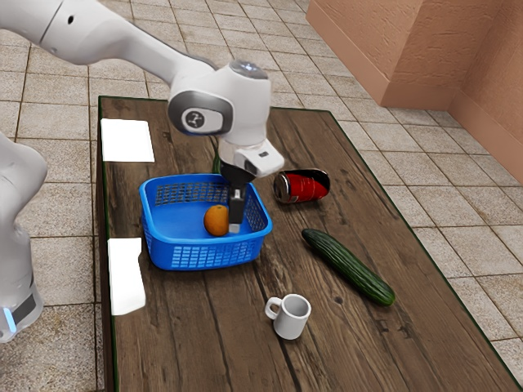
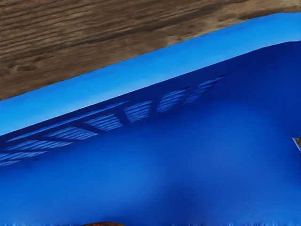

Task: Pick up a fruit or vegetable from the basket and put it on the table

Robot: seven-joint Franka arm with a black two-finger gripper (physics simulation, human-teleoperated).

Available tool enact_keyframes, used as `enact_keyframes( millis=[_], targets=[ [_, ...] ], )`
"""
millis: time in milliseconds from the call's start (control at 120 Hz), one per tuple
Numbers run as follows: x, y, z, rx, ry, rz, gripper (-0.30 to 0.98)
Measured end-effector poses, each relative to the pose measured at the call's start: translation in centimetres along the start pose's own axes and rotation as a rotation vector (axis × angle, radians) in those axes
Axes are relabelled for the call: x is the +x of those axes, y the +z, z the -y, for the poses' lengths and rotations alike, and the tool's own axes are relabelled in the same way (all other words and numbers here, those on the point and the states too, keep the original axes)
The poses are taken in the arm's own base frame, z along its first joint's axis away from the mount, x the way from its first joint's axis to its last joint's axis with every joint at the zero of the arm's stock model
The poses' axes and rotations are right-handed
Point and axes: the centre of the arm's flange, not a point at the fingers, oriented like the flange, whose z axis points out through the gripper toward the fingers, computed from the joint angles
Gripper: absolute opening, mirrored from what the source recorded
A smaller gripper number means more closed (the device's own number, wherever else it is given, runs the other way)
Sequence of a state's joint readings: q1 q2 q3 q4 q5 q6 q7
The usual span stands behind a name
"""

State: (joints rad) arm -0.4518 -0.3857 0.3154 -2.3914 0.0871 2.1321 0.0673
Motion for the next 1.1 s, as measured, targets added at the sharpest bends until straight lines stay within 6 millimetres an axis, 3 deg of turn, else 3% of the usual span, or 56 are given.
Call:
enact_keyframes(
  millis=[275,383,600,875,1100],
  targets=[
    [-1.9,0.7,1.3,-0.012,-0.01,0.009,0.69],
    [-2.7,1.3,1.7,-0.015,-0.003,0.019,0.6],
    [-2.3,3.4,1.8,-0.011,0.032,0.049,0.58],
    [-2.2,3.6,1.9,-0.026,0.049,0.041,0.52],
    [-1.9,3.1,1.6,-0.002,0.062,0.027,0.29]
  ],
)
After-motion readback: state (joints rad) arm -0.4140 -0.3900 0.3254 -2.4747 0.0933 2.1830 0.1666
